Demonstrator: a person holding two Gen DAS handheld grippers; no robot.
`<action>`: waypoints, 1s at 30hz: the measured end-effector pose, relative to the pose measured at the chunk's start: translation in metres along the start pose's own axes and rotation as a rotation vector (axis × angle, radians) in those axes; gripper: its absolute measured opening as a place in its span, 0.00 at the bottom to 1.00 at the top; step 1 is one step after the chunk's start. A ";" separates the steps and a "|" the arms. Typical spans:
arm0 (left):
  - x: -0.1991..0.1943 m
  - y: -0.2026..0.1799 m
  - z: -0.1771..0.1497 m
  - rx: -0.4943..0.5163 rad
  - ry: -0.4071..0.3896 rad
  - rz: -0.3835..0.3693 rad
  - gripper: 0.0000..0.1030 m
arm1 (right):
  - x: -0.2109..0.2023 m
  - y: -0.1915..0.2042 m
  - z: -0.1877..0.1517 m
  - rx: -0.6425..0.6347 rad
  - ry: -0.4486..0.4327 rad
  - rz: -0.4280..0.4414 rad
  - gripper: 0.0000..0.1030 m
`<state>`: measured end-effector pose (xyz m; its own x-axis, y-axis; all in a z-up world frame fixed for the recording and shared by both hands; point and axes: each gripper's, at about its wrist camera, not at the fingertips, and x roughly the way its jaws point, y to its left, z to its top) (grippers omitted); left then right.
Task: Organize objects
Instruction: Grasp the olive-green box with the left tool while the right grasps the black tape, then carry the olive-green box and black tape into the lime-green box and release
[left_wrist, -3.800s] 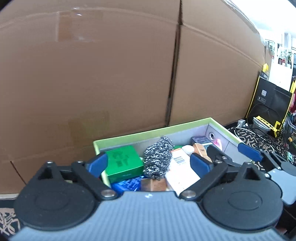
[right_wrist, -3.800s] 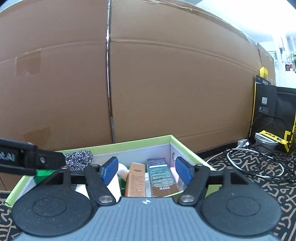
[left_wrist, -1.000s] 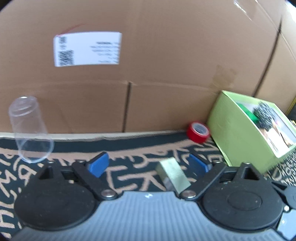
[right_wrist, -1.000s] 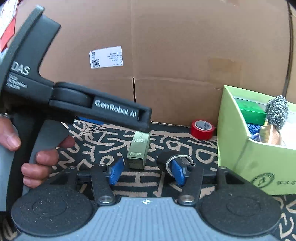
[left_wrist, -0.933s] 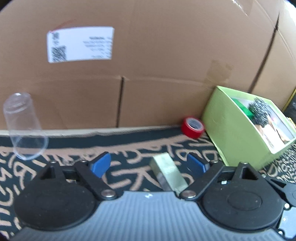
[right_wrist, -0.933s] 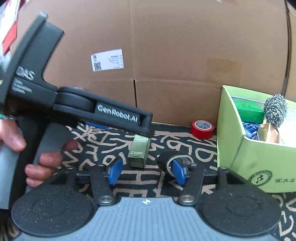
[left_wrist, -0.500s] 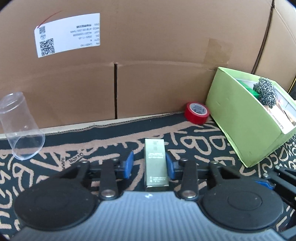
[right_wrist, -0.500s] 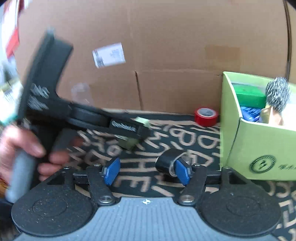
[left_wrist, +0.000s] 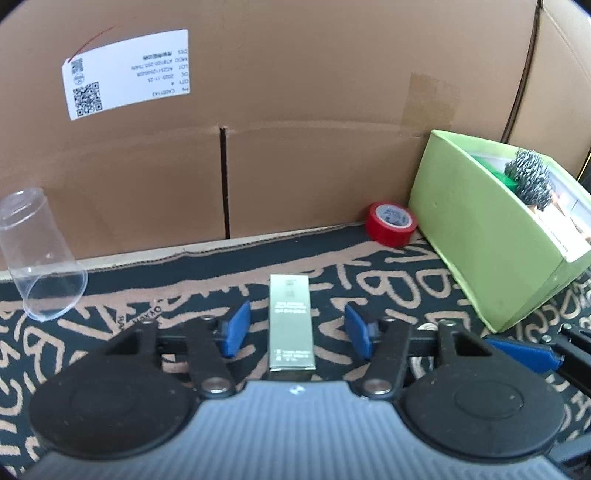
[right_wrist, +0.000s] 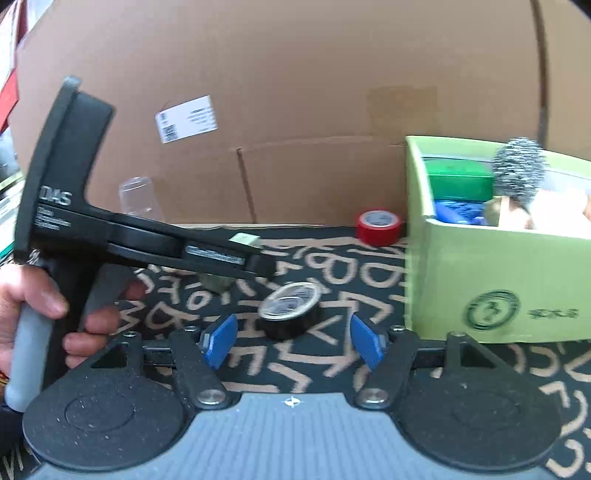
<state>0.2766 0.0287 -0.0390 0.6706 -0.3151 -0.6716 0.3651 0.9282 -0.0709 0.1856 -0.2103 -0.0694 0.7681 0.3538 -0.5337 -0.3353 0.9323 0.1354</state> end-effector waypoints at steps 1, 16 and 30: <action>0.000 -0.001 0.000 0.009 -0.002 0.013 0.35 | 0.004 0.003 0.001 -0.017 0.004 -0.003 0.65; -0.006 0.003 0.002 -0.017 -0.033 0.062 0.22 | 0.008 0.013 0.009 -0.098 -0.033 -0.105 0.41; -0.068 -0.061 0.031 -0.003 -0.158 -0.044 0.22 | -0.082 -0.049 0.035 0.022 -0.351 -0.257 0.41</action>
<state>0.2289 -0.0122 0.0344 0.7474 -0.3822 -0.5435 0.3946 0.9134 -0.0997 0.1582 -0.2828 -0.0031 0.9654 0.1102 -0.2364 -0.0999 0.9935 0.0554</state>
